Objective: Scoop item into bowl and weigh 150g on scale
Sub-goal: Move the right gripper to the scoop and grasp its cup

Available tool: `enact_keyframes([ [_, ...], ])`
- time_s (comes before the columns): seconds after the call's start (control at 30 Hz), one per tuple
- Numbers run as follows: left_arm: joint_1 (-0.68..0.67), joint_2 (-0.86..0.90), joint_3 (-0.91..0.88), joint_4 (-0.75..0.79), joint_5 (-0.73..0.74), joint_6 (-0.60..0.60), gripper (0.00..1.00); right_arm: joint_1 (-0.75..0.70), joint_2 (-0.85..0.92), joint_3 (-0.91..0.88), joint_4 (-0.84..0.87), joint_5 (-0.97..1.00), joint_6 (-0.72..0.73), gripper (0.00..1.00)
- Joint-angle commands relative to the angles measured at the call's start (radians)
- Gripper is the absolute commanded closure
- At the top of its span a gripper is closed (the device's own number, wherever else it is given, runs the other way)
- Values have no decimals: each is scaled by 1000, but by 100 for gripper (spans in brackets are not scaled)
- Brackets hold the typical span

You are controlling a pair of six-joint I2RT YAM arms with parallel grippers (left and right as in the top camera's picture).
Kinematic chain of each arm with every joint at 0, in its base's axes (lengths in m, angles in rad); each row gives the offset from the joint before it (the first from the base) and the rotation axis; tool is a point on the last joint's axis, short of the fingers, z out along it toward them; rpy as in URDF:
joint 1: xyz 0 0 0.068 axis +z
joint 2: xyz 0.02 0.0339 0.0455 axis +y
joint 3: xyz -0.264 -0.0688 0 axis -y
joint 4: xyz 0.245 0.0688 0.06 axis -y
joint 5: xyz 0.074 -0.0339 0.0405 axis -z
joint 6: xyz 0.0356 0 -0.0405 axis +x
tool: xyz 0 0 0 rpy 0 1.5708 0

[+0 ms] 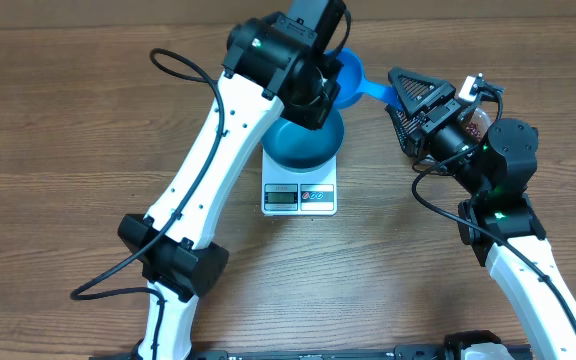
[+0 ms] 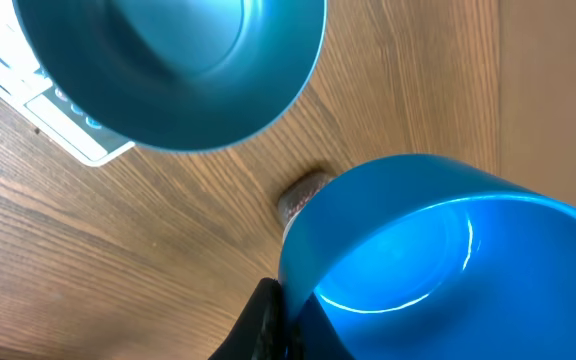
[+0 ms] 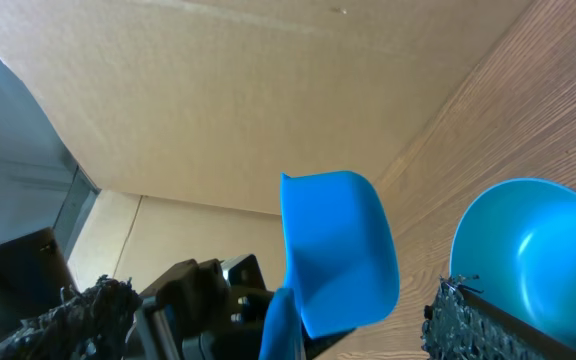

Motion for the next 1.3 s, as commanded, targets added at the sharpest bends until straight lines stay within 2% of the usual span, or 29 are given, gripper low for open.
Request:
enact_keyframes([
  [0.0, -19, -4, 20, 2, 8, -17, 96, 4, 4, 16, 6, 18, 0, 9],
  [0.03, -22, -4, 20, 2, 8, -17, 96, 4, 4, 16, 5, 18, 0, 12],
  [0.17, -29, -4, 20, 2, 8, -17, 96, 4, 4, 16, 6, 18, 0, 45],
  [0.23, -29, -4, 20, -1, 8, -18, 96, 4, 4, 16, 6, 18, 0, 53],
  [0.37, -29, -4, 20, -5, 11, -17, 96, 4, 4, 16, 6, 18, -1, 57],
  [0.47, -29, -4, 20, -6, 11, -17, 96, 4, 4, 16, 6, 18, -1, 65],
  [0.6, -31, -4, 20, -6, 12, -17, 96, 4, 4, 16, 5, 18, -28, 69],
  [1.0, -40, -4, 20, -5, 11, -18, 96, 6, 4, 16, -25, 6, -31, 72],
  [1.13, -42, -4, 20, -5, 11, -18, 96, 6, 4, 16, -48, 6, -34, 77],
  [1.27, -42, -4, 20, -5, 11, -18, 96, 6, 4, 16, -47, 6, -34, 78],
])
